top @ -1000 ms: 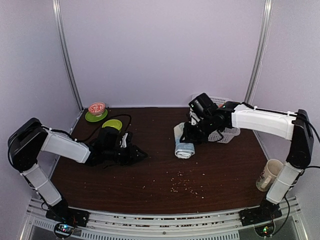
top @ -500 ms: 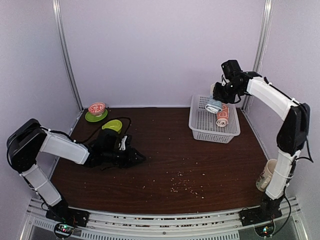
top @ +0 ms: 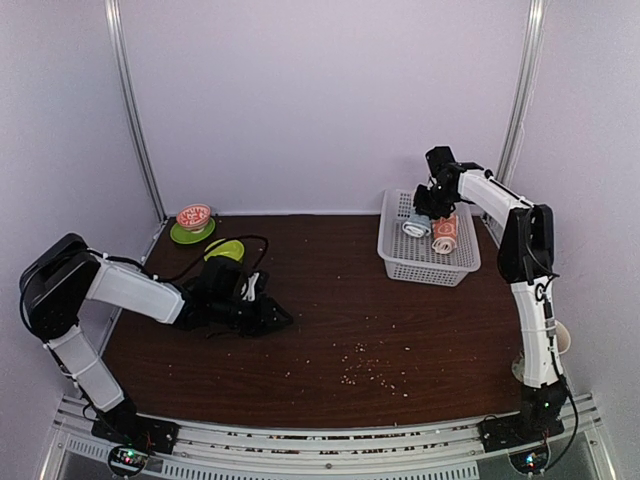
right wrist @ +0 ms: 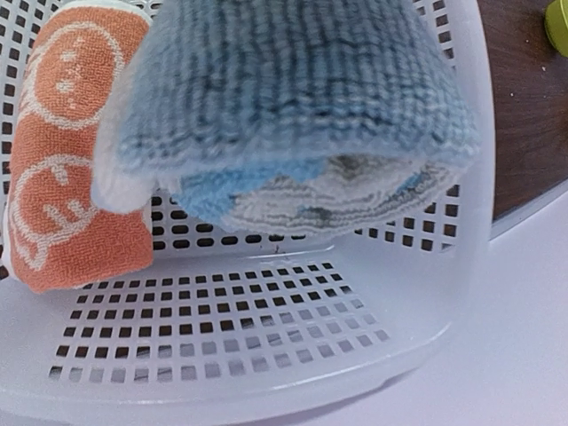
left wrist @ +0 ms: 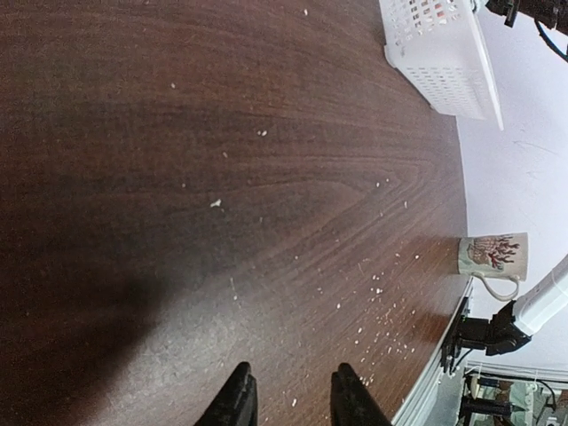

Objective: Roll the towels
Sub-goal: Move the bin to the center of the board, then place the towel in the bin.

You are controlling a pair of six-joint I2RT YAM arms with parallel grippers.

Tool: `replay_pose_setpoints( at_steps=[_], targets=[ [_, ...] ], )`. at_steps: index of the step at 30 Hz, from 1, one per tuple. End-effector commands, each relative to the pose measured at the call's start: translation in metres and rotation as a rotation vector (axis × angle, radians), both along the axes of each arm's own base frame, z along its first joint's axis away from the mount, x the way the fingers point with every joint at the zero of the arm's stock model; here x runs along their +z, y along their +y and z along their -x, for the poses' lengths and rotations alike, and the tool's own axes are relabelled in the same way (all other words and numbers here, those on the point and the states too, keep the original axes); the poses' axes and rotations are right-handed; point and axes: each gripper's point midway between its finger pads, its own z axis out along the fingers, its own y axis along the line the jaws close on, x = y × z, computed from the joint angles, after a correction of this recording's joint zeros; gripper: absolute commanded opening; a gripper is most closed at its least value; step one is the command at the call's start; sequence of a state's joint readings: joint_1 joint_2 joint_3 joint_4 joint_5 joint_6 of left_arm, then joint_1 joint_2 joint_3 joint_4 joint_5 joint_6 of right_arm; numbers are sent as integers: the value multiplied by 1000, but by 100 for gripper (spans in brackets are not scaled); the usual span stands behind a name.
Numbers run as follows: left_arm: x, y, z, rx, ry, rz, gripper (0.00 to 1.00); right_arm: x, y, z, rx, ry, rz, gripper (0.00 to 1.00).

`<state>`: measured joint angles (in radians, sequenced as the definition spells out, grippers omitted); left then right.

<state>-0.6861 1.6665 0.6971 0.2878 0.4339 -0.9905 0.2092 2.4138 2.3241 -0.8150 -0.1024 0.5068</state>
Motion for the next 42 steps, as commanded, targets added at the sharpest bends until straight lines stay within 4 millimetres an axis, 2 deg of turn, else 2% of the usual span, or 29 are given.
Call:
replay_pose_setpoints(
  at_steps=[1, 3, 4, 5, 7, 16, 22, 26, 29, 32, 35, 38, 42],
  targets=[
    [12, -9, -20, -14, -63, -15, 30, -3, 21, 8, 40, 18, -55, 12],
    [15, -12, -23, -18, -69, -13, 30, -1, 34, 23, 65, 13, -54, 11],
    [16, -13, -24, -21, -70, -10, 30, -19, 37, 39, 67, 49, -63, 11],
    [17, -14, -25, -21, -71, -9, 30, -11, 44, 44, 74, 24, -91, 11],
    [18, -15, -25, -23, -72, -7, 30, -27, 53, 73, 82, 47, -121, 11],
    [25, -16, -24, -32, -77, 5, 30, -25, 100, 157, 160, 87, -192, 9],
    [28, -15, -21, -29, -69, 19, 30, -44, 140, 224, 227, 169, -268, 9],
    [25, -14, -17, -32, -56, 29, 30, -51, 151, 253, 259, 211, -269, 8],
    [26, -12, -15, -27, -58, 32, 30, -37, 149, 256, 259, 180, -261, 9],
    [27, -11, -14, -25, -64, 33, 30, -7, 138, 240, 252, 109, -211, 9],
    [28, -10, -14, -21, -65, 32, 30, 17, 122, 214, 236, 58, -136, 9],
    [27, -9, -14, -15, -64, 28, 30, 24, 110, 192, 226, 47, -62, 9],
    [22, -7, -14, -10, -59, 18, 30, 7, 108, 167, 249, 79, -21, 9]
  ],
)
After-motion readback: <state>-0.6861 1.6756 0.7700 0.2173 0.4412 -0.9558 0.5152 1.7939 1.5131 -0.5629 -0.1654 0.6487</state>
